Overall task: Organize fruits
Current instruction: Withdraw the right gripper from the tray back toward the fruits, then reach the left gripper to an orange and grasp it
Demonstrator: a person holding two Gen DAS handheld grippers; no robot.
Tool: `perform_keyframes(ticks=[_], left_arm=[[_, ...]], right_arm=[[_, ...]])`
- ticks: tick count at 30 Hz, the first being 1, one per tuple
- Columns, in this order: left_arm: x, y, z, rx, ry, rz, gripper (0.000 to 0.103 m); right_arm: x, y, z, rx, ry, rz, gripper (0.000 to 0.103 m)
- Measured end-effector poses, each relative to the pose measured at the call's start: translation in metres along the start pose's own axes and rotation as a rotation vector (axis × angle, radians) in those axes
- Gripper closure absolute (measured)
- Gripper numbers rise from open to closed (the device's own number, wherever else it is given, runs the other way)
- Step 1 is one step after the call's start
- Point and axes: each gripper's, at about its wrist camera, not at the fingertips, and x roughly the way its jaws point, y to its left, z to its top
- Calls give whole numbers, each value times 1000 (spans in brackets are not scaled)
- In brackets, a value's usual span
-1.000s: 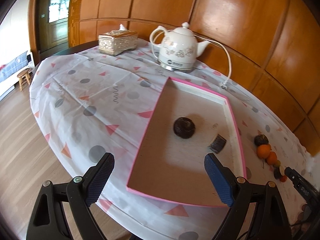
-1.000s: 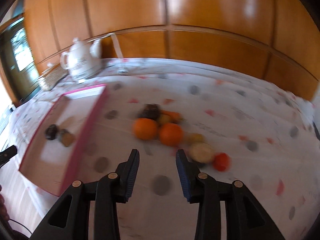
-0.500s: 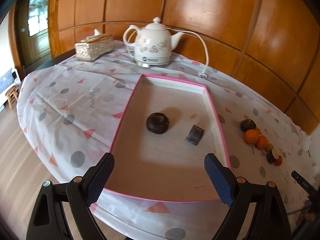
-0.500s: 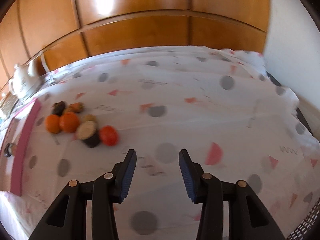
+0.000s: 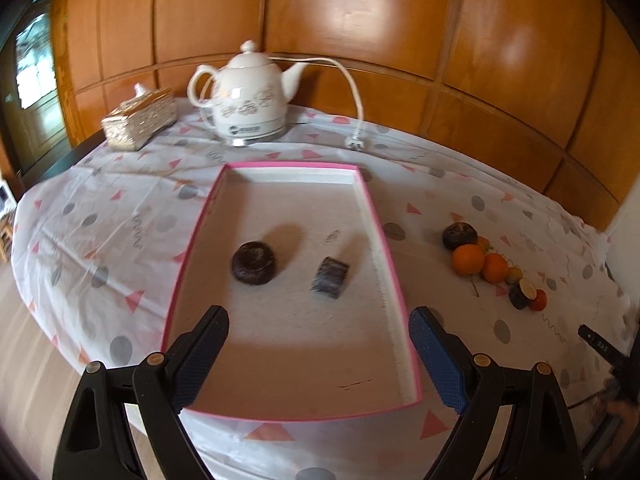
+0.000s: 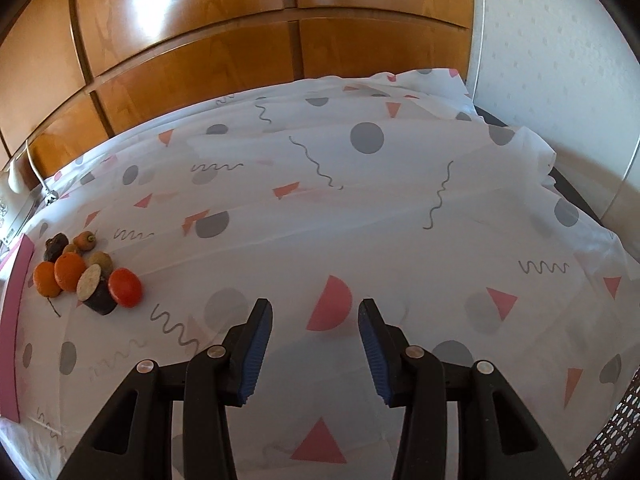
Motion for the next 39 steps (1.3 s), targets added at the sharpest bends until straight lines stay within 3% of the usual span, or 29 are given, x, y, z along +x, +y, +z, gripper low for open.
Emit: perform_keyframes(ticks=[15, 29, 39], left_arm=[[21, -55, 27, 164, 29, -121, 17], [79, -123, 42, 286, 138, -252, 45], [119, -155, 42, 310, 200, -268, 47]], right_arm=[[7, -19, 0, 42, -3, -34, 57], [11, -27, 1, 53, 4, -40, 57], [13, -31, 3, 59, 1, -42, 57]])
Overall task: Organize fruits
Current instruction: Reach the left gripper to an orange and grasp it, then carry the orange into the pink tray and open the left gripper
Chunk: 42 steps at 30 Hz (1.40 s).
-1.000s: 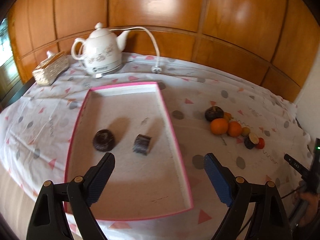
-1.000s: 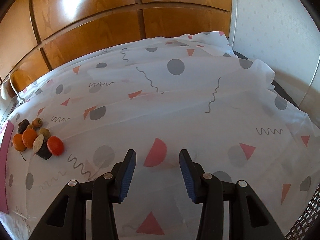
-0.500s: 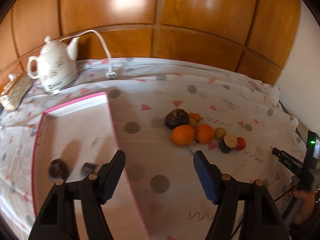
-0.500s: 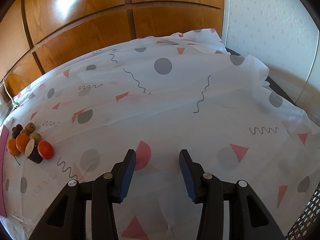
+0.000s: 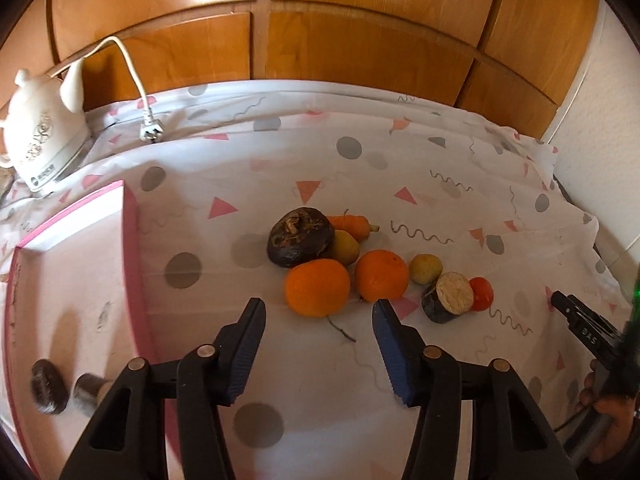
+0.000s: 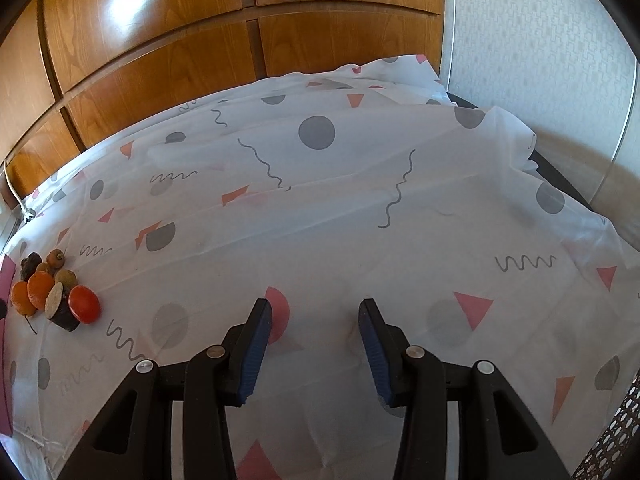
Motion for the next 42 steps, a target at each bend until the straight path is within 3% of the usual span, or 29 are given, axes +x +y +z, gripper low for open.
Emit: perform_keyframes(ticks=[7, 10, 11, 22, 29, 35, 42], left_arm=[[27, 3, 3, -35, 39, 0, 47], [37, 6, 1, -54, 58, -24, 63], [37, 6, 1, -59, 54, -28, 63], [-12, 29, 2, -125, -42, -56, 65], [-46, 95, 9, -263, -109, 50, 65], [-42, 155, -3, -392, -80, 151, 65], [-25, 178, -15, -432, -38, 205, 64]], right_arm=[[1, -1, 1, -1, 1, 11, 52], [2, -2, 2, 0, 1, 14, 52], [2, -2, 2, -1, 1, 14, 52], [2, -1, 2, -2, 0, 10, 51], [1, -1, 2, 6, 6, 11, 51], [-1, 0, 0, -2, 11, 3, 51], [-2, 1, 1, -8, 20, -4, 51]])
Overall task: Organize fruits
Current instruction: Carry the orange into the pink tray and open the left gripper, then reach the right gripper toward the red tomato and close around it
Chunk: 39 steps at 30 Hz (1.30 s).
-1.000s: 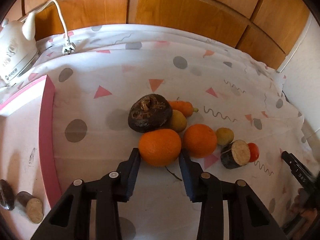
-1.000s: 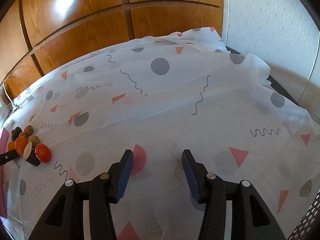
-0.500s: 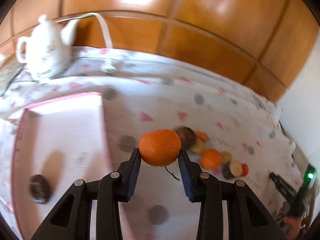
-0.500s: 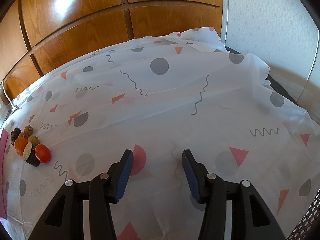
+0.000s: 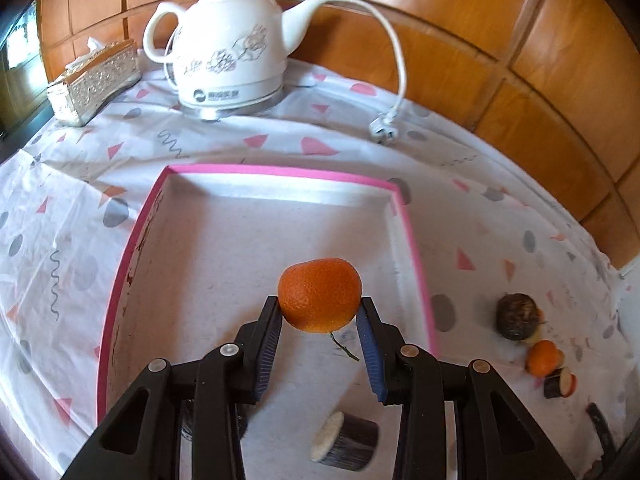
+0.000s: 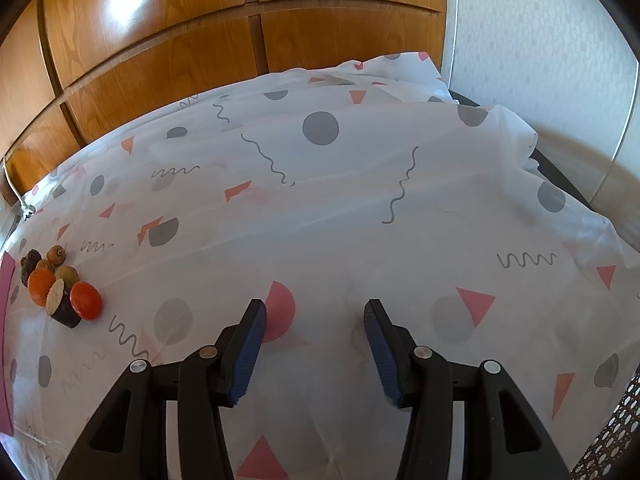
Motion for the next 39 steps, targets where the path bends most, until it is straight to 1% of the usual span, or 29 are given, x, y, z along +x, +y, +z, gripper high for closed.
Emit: perform_keyframes(ticks=[3, 5, 8, 10, 14, 20, 22, 25, 27, 31, 35, 39], left_arm=[[6, 5, -1, -8, 10, 23, 64], [6, 7, -2, -16, 11, 23, 62], [1, 7, -4, -10, -7, 29, 58], [-4, 7, -6, -15, -14, 29, 56], [-16, 6, -13, -25, -30, 51, 54], [-43, 5, -34, -37, -62, 42, 50], [-52, 3, -41, -23, -75, 38, 50], [-65, 0, -51, 3, -96, 36, 46], [-72, 0, -57, 8, -105, 35, 45], [-83, 2, -70, 17, -112, 37, 45], [-87, 6, -82, 20, -103, 41, 44], [-90, 15, -89, 2, -99, 47, 44]], right_arm=[[-1, 0, -1, -1, 3, -1, 51], [-1, 0, -1, -2, 4, -2, 51], [-1, 0, -1, -5, 5, -3, 51], [-1, 0, -1, -5, 5, -4, 51], [-1, -1, -2, -7, 6, -1, 51], [-2, -1, -2, -8, 7, 1, 51], [-3, 0, -3, -10, 7, 4, 51], [-5, 1, -4, -12, 7, 11, 51], [-6, 2, -5, -15, 7, 16, 51], [-7, 7, -6, -25, 8, 31, 51], [-8, 14, -8, -42, 11, 48, 51], [-10, 20, -10, -61, 16, 64, 51]])
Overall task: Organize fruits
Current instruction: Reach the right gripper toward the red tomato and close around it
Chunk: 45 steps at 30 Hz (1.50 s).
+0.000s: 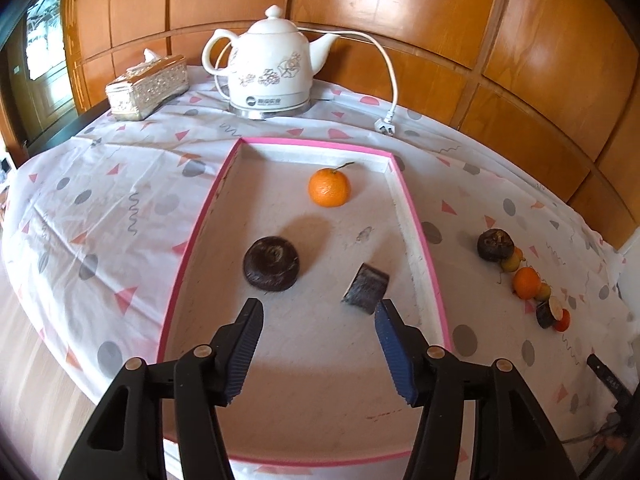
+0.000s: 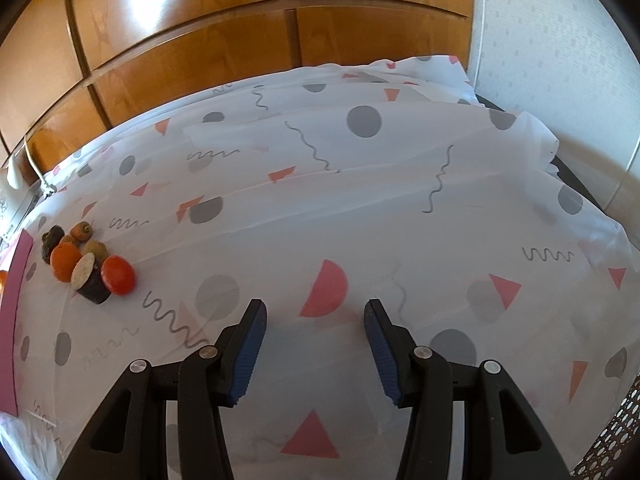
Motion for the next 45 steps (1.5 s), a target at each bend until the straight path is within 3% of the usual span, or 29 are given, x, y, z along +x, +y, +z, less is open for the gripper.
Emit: perform_keyframes(ticks=[35, 37, 41, 45], left_arm=[[-23, 46, -28, -127, -12, 13, 40], [-23, 47, -28, -130, -12, 14, 40], [-23, 49, -29, -137, -10, 17, 40], [-22, 49, -29, -138, -10, 21, 39]], right_arm=[[5, 111, 16, -255, 36, 226, 52], [11, 118, 17, -282, 46, 221, 60], [20, 127, 19, -324, 67, 213, 67], [26, 129, 20, -337, 75, 208, 69]])
